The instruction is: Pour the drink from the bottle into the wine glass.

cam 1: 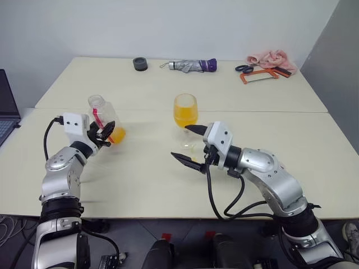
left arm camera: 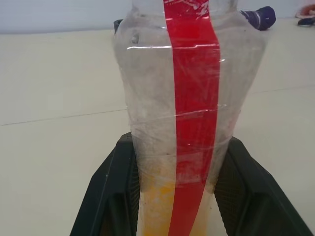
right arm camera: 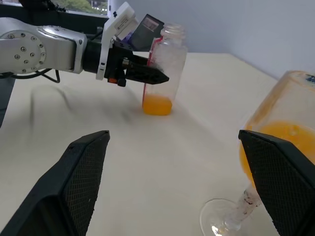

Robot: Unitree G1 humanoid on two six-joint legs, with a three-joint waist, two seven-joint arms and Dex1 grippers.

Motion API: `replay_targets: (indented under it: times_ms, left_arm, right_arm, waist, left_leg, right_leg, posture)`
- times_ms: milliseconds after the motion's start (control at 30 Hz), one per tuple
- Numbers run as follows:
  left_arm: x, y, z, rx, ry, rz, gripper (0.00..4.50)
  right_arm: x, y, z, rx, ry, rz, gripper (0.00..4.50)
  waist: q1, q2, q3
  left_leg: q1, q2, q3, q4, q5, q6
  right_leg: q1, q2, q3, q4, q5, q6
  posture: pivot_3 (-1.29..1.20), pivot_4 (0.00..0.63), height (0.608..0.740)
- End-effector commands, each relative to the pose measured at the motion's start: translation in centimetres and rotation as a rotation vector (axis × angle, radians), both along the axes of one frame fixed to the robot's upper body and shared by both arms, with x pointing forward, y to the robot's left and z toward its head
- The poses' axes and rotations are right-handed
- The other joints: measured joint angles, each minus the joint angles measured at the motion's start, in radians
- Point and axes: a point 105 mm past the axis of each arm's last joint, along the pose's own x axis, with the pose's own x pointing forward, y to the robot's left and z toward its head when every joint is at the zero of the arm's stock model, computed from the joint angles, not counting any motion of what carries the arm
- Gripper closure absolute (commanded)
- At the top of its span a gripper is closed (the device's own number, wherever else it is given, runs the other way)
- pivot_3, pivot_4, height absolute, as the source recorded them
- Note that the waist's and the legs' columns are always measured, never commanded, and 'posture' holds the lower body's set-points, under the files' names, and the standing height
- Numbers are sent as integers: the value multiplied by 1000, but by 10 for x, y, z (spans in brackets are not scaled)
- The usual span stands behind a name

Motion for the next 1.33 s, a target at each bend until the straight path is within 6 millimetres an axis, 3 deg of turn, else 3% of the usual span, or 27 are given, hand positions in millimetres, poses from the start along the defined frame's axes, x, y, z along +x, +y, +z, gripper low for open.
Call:
replay_targets:
  times_ms: [33,233,267,467,633,767,1067,1167,1333]
  left_arm:
    - [-3,5,12,-22,-59,13,2085]
    - [-7,3,11,-9,-67,7,120]
    - [-7,3,11,-2,-70,11,41]
    - [-18,4,6,78,-85,48,41]
    - [-39,10,-5,118,-60,121,41]
    - [-55,15,-16,127,-31,236,41]
    - [-80,-28,-24,86,-57,157,41]
    - [-82,-41,-22,95,-69,101,41]
    - [-83,-45,-23,101,-66,69,41]
  right_arm:
    - [-1,2,9,-6,-35,9,0]
    - [-3,-1,5,-14,-17,1,0]
    - [-3,-1,3,-15,-11,1,0]
    - [-7,-18,-14,-33,4,-36,0]
    - [0,-50,-38,27,18,-204,0]
    - [16,-86,-58,143,9,-444,0]
    - [40,-155,-90,265,33,-858,0]
    - [44,-162,-88,283,28,-883,0]
    - [46,-159,-88,288,26,-871,0]
  waist:
    - [0,0,0]
    - [0,0,0]
    - [0,0,0]
    - [2,-1,0]
    - [7,-1,0]
    - [10,-1,-1]
    - [20,-1,-1]
    - [20,-1,-1]
    - [19,0,-1]
  left_leg:
    - [0,0,0,0,0,0]
    - [0,0,0,0,0,1]
    - [0,0,0,0,-1,1]
    - [0,1,0,0,-1,1]
    - [0,3,0,-1,-1,2]
    - [1,3,1,-1,-1,2]
    - [3,3,3,-1,-1,2]
    - [3,3,4,-1,-1,2]
    - [4,2,5,-2,-1,2]
  right_leg:
    - [0,0,0,0,0,0]
    - [0,0,0,0,0,0]
    - [0,0,0,0,0,0]
    - [0,-1,0,-1,0,0]
    - [0,-1,1,-1,0,0]
    - [1,-1,1,-1,0,0]
    - [2,-1,3,-1,0,0]
    - [2,0,3,-1,0,0]
    - [2,1,4,-1,0,0]
  posture:
    - [0,150,740]
    - [0,150,740]
    - [0,150,740]
    - [0,150,740]
    - [0,150,740]
    - [0,150,740]
    - [0,150,740]
    - [0,150,740]
    - [0,150,740]
